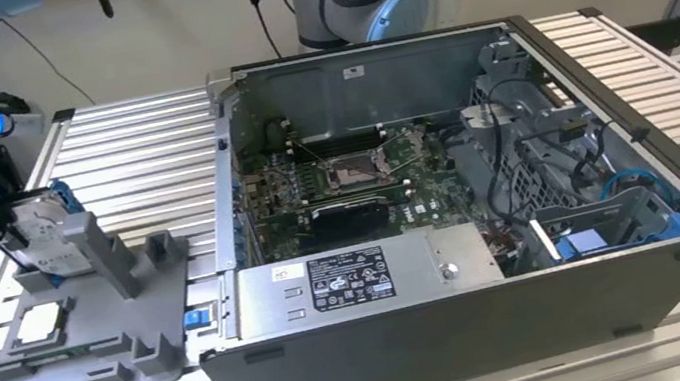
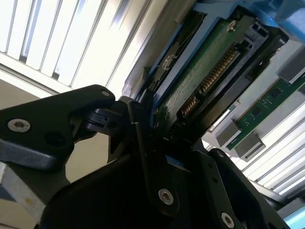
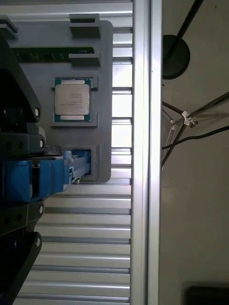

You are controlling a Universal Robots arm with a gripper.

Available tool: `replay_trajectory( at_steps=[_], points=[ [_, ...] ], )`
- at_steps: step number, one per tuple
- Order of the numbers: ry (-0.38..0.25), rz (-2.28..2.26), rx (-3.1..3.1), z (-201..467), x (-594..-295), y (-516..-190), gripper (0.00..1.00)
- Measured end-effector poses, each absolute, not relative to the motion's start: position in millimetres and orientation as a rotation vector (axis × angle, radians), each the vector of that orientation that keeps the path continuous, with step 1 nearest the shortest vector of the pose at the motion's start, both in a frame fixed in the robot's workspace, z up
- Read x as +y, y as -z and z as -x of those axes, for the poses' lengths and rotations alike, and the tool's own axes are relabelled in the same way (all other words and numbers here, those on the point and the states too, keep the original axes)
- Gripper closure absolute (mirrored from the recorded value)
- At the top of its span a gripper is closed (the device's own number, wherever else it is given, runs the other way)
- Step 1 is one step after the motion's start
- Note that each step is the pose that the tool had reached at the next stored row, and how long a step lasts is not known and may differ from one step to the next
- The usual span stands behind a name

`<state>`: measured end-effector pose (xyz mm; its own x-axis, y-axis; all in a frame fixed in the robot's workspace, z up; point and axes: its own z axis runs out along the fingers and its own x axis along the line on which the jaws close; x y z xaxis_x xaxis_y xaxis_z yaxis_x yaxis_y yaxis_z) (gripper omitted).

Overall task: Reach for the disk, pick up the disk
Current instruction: 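Pick up the disk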

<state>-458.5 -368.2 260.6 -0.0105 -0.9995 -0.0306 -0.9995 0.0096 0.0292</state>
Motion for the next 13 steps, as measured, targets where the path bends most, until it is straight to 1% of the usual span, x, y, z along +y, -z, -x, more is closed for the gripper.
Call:
replay_trajectory(
  at_steps=[6,13],
  points=[
    [-0.066,2.209,2.231,458,-368,-263,1.0],
    [-0.066,2.209,2.231,458,-368,-273,1.0]
  ],
)
